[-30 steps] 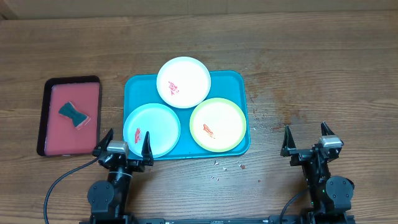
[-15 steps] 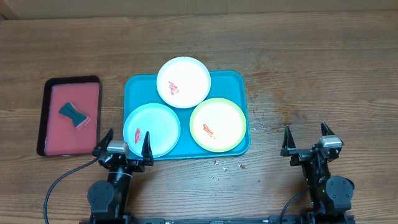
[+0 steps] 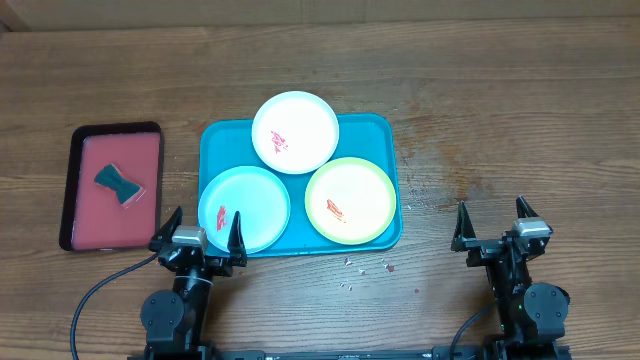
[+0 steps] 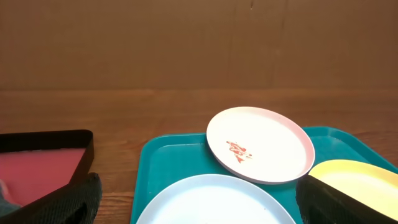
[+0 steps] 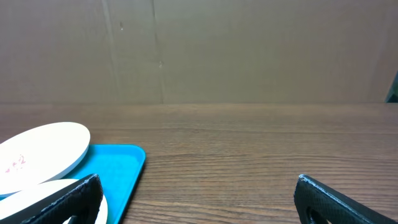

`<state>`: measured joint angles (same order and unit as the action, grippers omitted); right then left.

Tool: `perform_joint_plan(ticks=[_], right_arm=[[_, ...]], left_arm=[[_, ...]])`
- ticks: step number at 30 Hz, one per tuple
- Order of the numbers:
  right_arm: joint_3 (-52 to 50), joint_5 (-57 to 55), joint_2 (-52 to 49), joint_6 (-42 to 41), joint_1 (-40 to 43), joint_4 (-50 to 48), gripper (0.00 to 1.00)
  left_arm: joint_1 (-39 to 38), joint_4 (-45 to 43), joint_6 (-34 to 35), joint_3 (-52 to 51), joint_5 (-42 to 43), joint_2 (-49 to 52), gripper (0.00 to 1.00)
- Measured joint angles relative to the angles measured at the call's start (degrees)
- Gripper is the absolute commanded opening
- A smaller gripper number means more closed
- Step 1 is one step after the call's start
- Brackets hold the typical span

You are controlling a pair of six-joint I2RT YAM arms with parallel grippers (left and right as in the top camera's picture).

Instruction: Clean dirty plates on tray and stack at the side

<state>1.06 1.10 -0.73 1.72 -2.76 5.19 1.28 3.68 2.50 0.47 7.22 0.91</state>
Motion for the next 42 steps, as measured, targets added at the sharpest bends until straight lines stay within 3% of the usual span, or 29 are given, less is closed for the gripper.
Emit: perform_joint_plan(ticks=[3, 8, 11, 14, 16, 17, 18, 23, 24, 29, 33, 37, 42], right_arm=[[0.00, -0.02, 0.00, 0.00, 0.00, -0.02, 1.00], [0.00, -0.02, 0.00, -0.02, 0.00, 0.02, 1.00], [0.00, 0.00, 0.00, 0.00, 0.00, 0.00, 1.00], [0.00, -0.02, 0.02, 0.00, 0.00, -0.02, 1.00], [0.00, 0.00, 0.00, -0.04, 0.00, 0.00, 1.00], [0.00, 0.00, 0.00, 0.00, 0.00, -0.02, 1.00], [0.00, 0.00, -0.02, -0.02, 0.00, -0.02, 1.00], [0.00, 0.00, 0.04, -0.04, 0.00, -0.04, 1.00], [0.00, 0.02, 0.11, -0.02, -0.02, 0.04, 1.00], [0.00, 0.00, 0.13, -0.04, 0.00, 0.02, 1.00], [0.00, 0.02, 0.15, -0.02, 0.00, 0.00, 1.00], [0.00, -0.02, 0.15, -0.02, 0.00, -0.04, 1.00], [0.00, 0.04, 0.15, -0.02, -0.02, 0.02, 1.00]], left_arm=[[0.11, -0.37, 2.75, 0.00, 2.93, 0.00, 1.00], [0.26, -1.14, 24.61, 0.00, 20.00, 0.00, 1.00], [0.26, -2.12, 34.91, -0.02, 24.81, 0.00, 1.00], [0.26, -13.99, 40.02, -0.02, 28.55, -0.13, 1.00], [0.26, -25.29, 40.33, 0.52, 29.73, -0.07, 1.00], [0.26, -26.80, 39.71, 2.03, 29.81, -0.20, 1.00], [0.26, -25.18, 38.82, 3.37, 29.31, -0.22, 1.00], [0.33, 5.81, 26.01, 26.36, 21.75, 6.12, 1.00], [0.31, 18.95, 23.80, 34.07, 18.38, 10.19, 1.00], [0.33, 46.49, 11.54, 62.40, 9.07, 34.73, 1.00], [0.33, 57.48, 6.25, 76.74, 5.01, 51.69, 1.00], [3.52, 65.07, 9.46, 85.40, -3.26, 63.14, 1.00], [13.00, 65.55, 13.07, 89.96, -8.50, 75.21, 1.00]])
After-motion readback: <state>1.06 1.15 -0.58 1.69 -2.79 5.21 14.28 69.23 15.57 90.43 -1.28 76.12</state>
